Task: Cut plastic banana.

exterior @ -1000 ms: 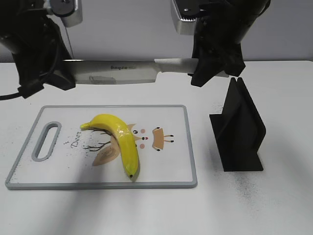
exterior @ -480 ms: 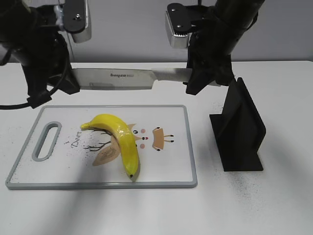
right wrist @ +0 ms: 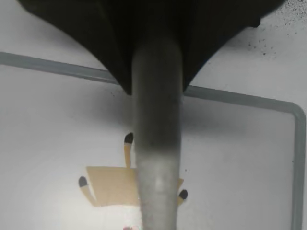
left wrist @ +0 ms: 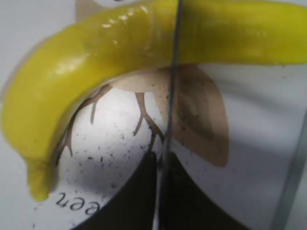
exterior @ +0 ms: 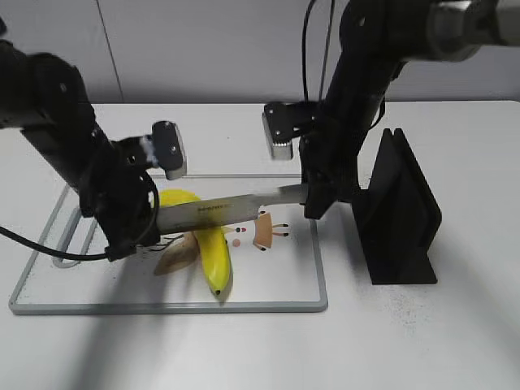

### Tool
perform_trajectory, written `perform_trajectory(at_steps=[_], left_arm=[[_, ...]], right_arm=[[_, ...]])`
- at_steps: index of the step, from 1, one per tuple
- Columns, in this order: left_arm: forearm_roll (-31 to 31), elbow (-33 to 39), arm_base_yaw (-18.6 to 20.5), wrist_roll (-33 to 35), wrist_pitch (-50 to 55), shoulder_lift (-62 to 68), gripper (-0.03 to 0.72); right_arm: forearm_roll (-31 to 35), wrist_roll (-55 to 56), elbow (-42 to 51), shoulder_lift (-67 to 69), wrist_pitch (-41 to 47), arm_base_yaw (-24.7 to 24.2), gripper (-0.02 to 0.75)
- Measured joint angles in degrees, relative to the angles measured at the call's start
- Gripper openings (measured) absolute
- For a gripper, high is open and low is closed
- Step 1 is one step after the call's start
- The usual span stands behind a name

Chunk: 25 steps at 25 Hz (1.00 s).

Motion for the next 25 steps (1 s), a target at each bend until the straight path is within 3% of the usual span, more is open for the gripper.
perform_trajectory(at_steps=[13,25], left_arm=[[-0.9,0.6,-0.3,0.0,-2.3,2.8,0.002],[2.0,0.9,-0.9,0.0,4.1,-11.9,0.002]], right_arm=[[-0.1,0.1,-0.6,1.8,1.4,-0.2,0.167],[-0.2,1.3,-0.6,-8.2,4.5,0.1,0.167]])
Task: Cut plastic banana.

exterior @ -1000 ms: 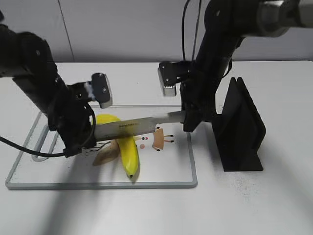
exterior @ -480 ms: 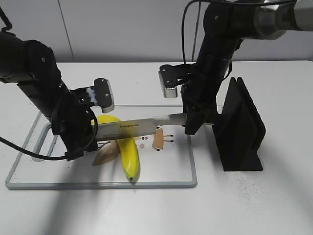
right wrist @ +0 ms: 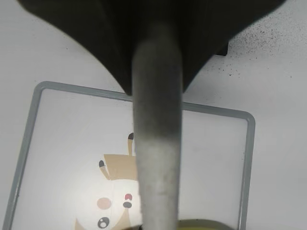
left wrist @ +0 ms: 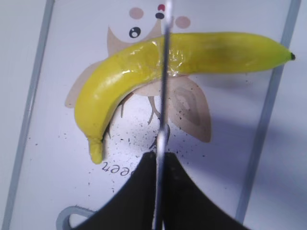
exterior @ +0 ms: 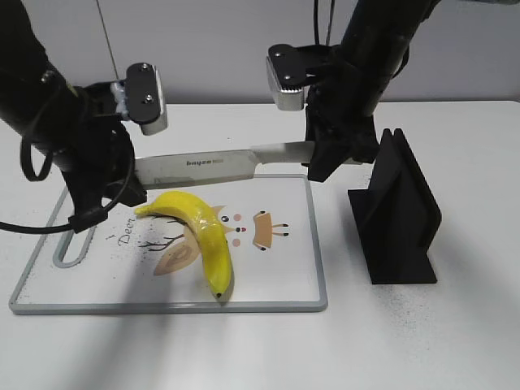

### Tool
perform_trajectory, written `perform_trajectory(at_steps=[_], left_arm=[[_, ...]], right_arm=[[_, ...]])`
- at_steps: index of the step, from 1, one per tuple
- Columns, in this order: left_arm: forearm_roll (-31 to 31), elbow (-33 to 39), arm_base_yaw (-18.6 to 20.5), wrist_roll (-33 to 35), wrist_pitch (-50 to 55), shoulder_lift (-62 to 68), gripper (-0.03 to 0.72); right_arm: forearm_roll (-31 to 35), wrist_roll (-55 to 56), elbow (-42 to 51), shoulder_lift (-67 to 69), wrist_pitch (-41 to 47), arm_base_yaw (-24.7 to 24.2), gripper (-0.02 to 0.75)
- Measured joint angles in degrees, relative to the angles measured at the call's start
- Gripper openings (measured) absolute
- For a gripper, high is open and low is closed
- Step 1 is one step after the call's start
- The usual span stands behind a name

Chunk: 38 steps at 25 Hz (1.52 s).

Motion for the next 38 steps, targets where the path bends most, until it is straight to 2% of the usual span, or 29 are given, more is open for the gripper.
perform_trajectory(at_steps=[5,8,10,11,16,18,21,27,30,33,38], left_arm=[[1.0,0.0,-0.1,0.0,0.7,-3.9,0.001],[1.4,0.0,-0.1,0.0,0.7,-4.3,0.049],[1.4,0.0,-0.1,-0.1,0.6,-4.4,0.135],[1.4,0.0,-0.1,-0.1,0.6,-4.4,0.203],[1.4,0.0,-0.1,-0.3,0.4,-4.4,0.607],[1.3,0.0,-0.1,-1.2,0.1,-4.4,0.662],[2.4,0.0,-0.1,-4.0,0.0,-4.9,0.678],[12.6,-3.0,1.8,-20.8,0.4,-8.1,0.681],[16.9,-6.1,4.1,-29.3,2.6,-9.5,0.679],[18.3,-10.1,7.5,-36.9,7.7,-10.1,0.674],[18.4,-13.2,14.0,-50.5,19.8,-10.2,0.655]], right_arm=[[0.4,0.0,-0.1,-2.8,0.2,0.1,0.167],[0.5,0.1,-0.2,-3.2,0.2,0.2,0.164],[0.5,0.7,-0.2,-3.2,0.4,0.2,0.162],[0.4,1.0,-0.2,-3.2,0.4,0.2,0.162],[0.0,1.8,-0.2,-3.2,0.4,0.1,0.162],[0.0,2.1,-0.2,-3.2,0.4,0.1,0.162],[-0.2,4.0,-0.2,-3.2,0.4,0.1,0.162],[-5.4,11.3,-0.2,-5.1,0.3,0.1,0.16],[-7.5,15.0,-0.2,-7.4,0.4,0.1,0.16],[-8.0,20.8,-0.2,-10.3,0.4,0.1,0.16],[-8.8,38.7,-0.2,-14.2,0.5,0.1,0.16]])
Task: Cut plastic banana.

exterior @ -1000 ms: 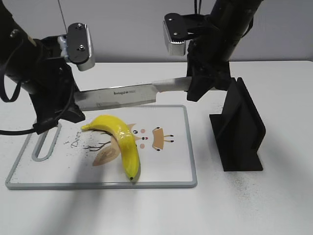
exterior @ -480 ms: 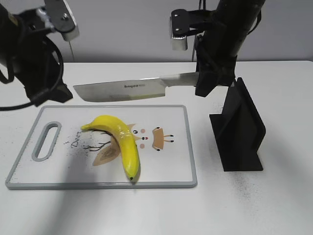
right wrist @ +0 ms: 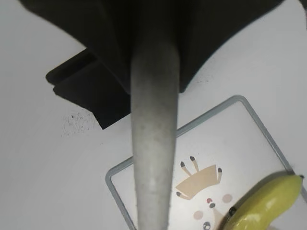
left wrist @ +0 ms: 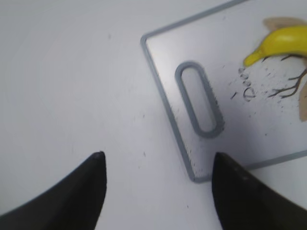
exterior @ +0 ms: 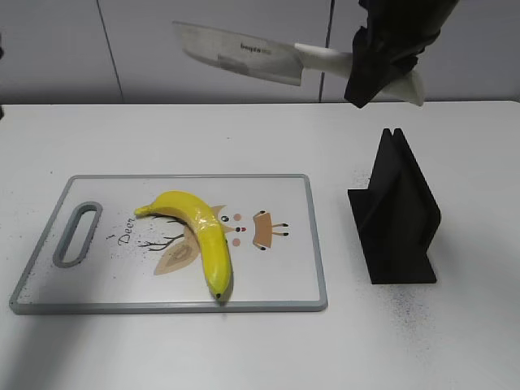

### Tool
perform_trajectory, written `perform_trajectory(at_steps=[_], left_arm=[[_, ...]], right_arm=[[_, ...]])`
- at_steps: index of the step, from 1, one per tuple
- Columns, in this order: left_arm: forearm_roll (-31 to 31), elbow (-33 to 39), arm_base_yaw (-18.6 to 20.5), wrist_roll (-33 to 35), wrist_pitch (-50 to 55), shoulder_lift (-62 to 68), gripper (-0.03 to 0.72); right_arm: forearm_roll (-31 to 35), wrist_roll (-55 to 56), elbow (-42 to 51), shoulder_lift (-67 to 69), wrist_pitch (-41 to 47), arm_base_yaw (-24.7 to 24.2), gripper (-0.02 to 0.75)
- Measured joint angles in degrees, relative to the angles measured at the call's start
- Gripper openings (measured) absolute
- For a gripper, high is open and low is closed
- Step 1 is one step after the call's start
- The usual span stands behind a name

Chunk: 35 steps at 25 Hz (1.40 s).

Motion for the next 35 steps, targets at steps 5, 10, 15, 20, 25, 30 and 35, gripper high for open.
perform_trajectory(at_steps=[5,10,15,20,25,30,35], left_arm=[[-0.7,0.2,6.8,-6.3,5.6,-0.7,0.61],[-2.8,6.7,9.6,-6.8,5.8,-8.3,0.59],[-3.1,17.3,9.6,-6.8,6.1,-19.9,0.589],[-3.1,27.0,9.6,-6.8,5.4,-33.8,0.588],[-3.2,36.4,9.6,-6.9,3.9,-47.7,0.585],[-3.2,43.9,9.6,-6.9,2.8,-62.6,0.583],[-3.4,48.2,9.6,-6.9,1.3,-77.4,0.581]], right_arm=[[-0.7,22.0,0.2,-2.2,0.1,0.0,0.16],[-1.0,35.2,2.9,-6.5,0.1,0.0,0.16],[-2.9,41.8,13.9,-16.3,-3.0,0.0,0.16],[-3.7,48.4,27.9,-27.0,-11.1,0.0,0.16],[-3.7,52.7,38.8,-33.5,-17.0,0.0,0.161],[-4.4,55.2,45.5,-36.0,-19.8,0.0,0.161],[-6.9,59.1,50.4,-36.3,-23.9,0.0,0.16]])
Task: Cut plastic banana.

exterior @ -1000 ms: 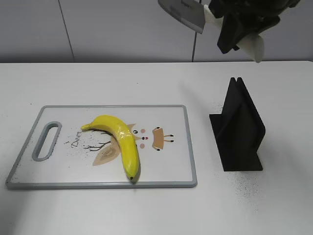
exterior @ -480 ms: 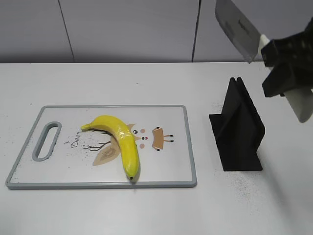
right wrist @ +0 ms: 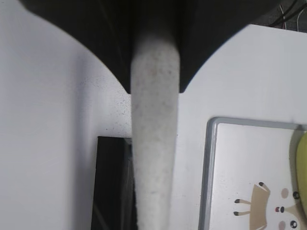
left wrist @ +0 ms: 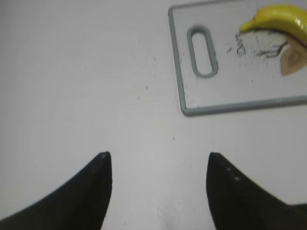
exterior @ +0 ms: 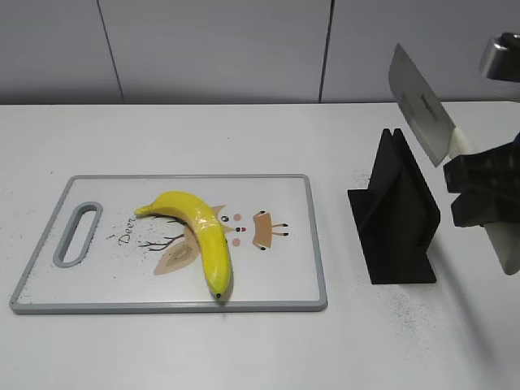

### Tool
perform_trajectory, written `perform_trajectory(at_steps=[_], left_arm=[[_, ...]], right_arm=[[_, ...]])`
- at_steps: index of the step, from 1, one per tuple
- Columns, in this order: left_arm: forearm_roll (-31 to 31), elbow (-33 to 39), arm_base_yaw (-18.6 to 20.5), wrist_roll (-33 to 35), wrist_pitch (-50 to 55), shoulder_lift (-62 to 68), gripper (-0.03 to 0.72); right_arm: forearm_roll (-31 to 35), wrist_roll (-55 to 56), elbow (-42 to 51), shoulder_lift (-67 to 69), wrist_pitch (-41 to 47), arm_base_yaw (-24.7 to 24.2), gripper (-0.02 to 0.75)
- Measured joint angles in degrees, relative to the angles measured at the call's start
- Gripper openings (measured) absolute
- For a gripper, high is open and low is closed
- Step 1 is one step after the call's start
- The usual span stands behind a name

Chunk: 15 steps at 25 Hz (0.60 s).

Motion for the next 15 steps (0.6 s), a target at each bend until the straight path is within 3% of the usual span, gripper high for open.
perform_trajectory(at_steps=[4,15], left_arm=[[-0.4,0.1,0.0,0.0,-2.0,-8.6,0.581],[-0.5,0.8,0.0,0.0,-1.9,-7.8,0.573]], right_arm=[[-0.7,1.4,2.4,-0.1,-2.7,0.0,0.16],[-1.9,2.2,4.0,3.5,-8.8,0.0,0.16]])
